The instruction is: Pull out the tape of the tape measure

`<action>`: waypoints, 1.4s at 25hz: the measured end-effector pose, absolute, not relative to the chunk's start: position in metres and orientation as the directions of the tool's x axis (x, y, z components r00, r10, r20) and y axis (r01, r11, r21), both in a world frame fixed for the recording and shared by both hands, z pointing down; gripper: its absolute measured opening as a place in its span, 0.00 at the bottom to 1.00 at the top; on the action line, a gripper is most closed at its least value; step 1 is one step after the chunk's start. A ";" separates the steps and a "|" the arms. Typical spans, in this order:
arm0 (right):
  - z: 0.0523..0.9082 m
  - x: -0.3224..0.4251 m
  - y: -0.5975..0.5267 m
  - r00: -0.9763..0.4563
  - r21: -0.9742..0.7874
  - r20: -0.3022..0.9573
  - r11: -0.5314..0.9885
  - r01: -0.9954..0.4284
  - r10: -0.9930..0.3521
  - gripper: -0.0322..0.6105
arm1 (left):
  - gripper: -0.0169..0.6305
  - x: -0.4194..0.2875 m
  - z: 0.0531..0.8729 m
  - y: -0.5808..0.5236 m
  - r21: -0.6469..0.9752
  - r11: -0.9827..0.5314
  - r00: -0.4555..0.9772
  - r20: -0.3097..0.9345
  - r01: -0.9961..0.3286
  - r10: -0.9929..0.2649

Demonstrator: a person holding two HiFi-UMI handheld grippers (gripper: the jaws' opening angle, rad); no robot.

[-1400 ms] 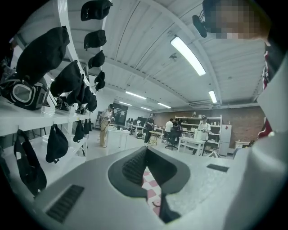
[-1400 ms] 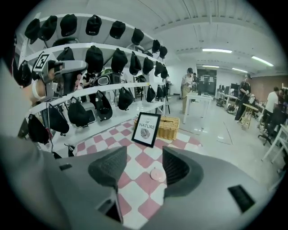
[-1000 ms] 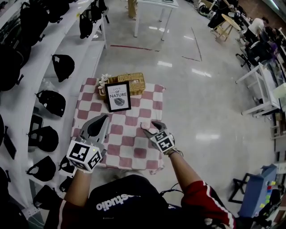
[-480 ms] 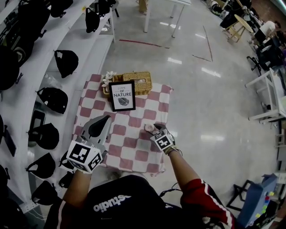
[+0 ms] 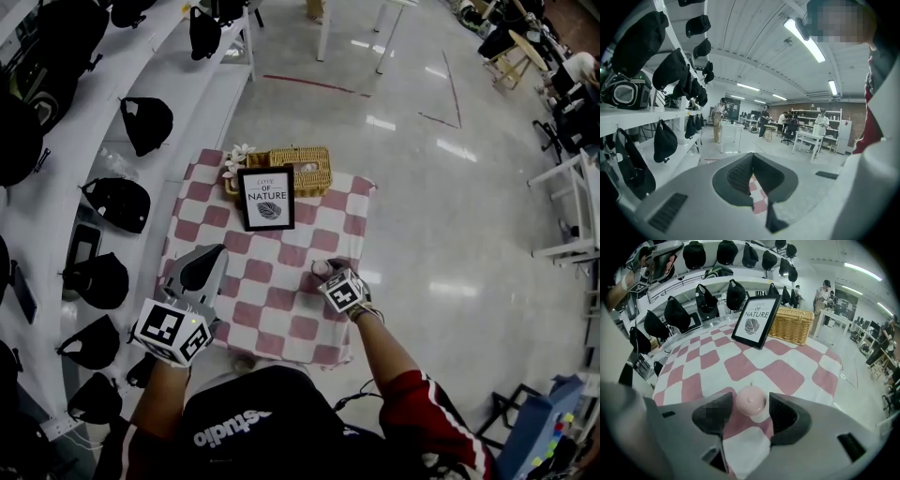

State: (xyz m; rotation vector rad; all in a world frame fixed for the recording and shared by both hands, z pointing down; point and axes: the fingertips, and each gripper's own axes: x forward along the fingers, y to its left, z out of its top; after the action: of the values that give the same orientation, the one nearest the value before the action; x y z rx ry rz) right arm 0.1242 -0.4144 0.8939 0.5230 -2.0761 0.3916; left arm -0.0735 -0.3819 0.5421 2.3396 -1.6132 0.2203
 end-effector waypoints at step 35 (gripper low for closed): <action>0.874 0.127 -0.411 -0.407 0.017 0.866 0.833 -0.554 -0.289 0.40 | 0.03 -0.122 0.526 -0.343 0.129 -0.265 0.290 0.246 -0.955 -0.925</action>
State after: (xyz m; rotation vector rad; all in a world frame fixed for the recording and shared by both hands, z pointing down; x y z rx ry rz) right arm 0.1265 -0.4110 0.8740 0.6206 -2.0176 0.3353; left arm -0.1218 -0.3433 0.5264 2.3088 -1.7253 0.1767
